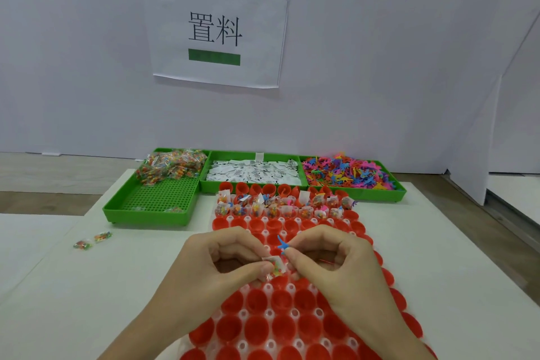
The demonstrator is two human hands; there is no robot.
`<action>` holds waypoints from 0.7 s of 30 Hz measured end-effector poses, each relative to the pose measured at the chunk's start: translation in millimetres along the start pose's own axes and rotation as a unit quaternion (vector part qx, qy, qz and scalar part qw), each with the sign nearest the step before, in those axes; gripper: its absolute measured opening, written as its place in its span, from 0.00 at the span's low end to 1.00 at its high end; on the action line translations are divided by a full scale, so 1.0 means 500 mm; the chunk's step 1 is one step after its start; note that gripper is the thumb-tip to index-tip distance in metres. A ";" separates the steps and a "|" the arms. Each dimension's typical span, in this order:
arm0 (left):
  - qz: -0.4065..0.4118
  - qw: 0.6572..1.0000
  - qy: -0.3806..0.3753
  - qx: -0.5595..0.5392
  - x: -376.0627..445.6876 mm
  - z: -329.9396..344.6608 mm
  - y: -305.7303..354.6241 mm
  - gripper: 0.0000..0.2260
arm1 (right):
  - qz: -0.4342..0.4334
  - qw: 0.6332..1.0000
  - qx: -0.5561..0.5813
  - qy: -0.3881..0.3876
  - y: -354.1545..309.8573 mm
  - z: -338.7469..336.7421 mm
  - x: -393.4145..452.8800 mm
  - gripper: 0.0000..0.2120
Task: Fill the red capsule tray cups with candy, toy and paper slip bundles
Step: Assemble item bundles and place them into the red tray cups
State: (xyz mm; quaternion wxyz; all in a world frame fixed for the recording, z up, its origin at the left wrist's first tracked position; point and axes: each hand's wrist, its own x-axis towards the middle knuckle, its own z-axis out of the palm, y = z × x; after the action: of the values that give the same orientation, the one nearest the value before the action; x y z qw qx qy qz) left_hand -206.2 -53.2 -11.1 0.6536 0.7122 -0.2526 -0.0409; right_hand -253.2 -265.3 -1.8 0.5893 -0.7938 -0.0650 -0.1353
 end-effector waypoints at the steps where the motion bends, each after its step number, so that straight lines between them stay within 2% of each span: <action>1: 0.006 1.000 0.000 0.001 0.000 0.000 0.000 0.07 | -0.002 1.000 -0.009 -0.004 0.002 0.001 -0.001 0.04; 5: 0.023 0.999 0.030 0.020 0.000 0.012 0.000 0.07 | -0.012 0.998 -0.006 -0.065 0.001 -0.002 -0.005 0.04; 8: 0.025 0.998 0.062 0.015 0.004 0.030 0.004 0.12 | -0.016 0.997 0.004 -0.079 -0.001 -0.019 0.002 0.04; 12: 0.049 0.996 0.031 0.062 0.043 0.055 0.022 0.09 | -0.017 0.996 -0.006 -0.089 -0.003 -0.068 0.023 0.05; 16: 0.079 0.992 -0.009 0.096 0.129 0.087 0.049 0.08 | -0.015 0.998 -0.004 -0.067 -0.007 -0.131 0.061 0.03; 19: 0.111 0.985 -0.032 0.126 0.206 0.122 0.050 0.06 | -0.006 1.000 0.000 -0.019 0.002 -0.177 0.104 0.08; 21: 0.123 0.981 -0.031 0.146 0.251 0.151 0.036 0.05 | 0.015 1.000 -0.020 -0.015 0.017 -0.206 0.135 0.10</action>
State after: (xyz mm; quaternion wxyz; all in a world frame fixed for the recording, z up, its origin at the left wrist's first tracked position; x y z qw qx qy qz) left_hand -132.1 -174.1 29.3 0.5344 0.7621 -0.3613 0.0553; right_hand -200.6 -370.1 37.7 0.5741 -0.8084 -0.0588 -0.1156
